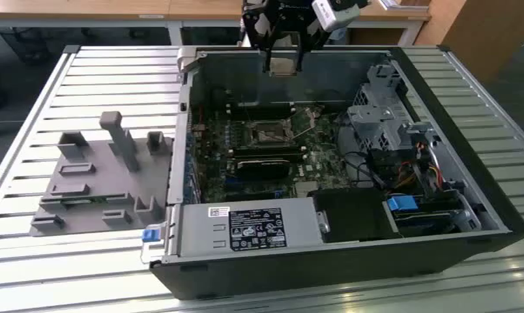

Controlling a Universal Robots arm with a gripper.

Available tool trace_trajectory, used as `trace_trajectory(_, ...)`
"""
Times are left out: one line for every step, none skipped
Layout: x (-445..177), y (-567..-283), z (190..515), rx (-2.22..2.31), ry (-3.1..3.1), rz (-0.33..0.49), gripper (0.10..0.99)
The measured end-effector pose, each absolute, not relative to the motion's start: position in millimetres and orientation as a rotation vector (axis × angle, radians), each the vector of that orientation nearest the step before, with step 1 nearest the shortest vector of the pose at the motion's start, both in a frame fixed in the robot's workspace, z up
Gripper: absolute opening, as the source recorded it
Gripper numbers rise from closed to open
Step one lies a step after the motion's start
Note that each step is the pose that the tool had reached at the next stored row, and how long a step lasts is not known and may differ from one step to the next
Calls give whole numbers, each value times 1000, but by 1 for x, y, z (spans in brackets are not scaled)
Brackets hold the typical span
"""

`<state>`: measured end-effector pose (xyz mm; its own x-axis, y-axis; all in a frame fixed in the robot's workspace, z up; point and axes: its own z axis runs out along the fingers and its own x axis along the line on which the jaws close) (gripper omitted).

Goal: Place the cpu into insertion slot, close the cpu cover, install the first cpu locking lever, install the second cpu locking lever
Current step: 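Place the cpu into insertion slot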

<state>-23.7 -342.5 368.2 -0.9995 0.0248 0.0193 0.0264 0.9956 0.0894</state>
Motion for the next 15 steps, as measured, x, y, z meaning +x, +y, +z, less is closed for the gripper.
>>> trace_trajectory(-24,-343,368,-40,-3120,-140,541)
trace_trajectory(-24,-343,368,-40,-3120,-140,541)
trace_trajectory(-24,-343,368,-40,-3120,-140,541)
trace_trajectory(-24,-343,368,-41,-3120,-140,541)
trace_trajectory(-24,-343,368,-43,-3120,-140,541)
trace_trajectory(-24,-343,368,-46,-3120,-140,541)
trace_trajectory(-24,-343,368,-49,-3120,-140,541)
trace_trajectory(-24,-343,368,-53,-3120,-140,541)
trace_trajectory(-24,-343,368,-58,-3120,-140,541)
trace_trajectory(-24,-342,368,-64,-3120,-140,541)
trace_trajectory(-24,-342,368,-72,-3120,-140,541)
trace_trajectory(-24,-342,368,-83,-3120,-140,541)
trace_trajectory(-24,-342,368,-96,-3120,-140,541)
trace_trajectory(-24,-342,368,-110,-3120,-141,541)
trace_trajectory(-24,-343,368,-124,-3120,-141,541)
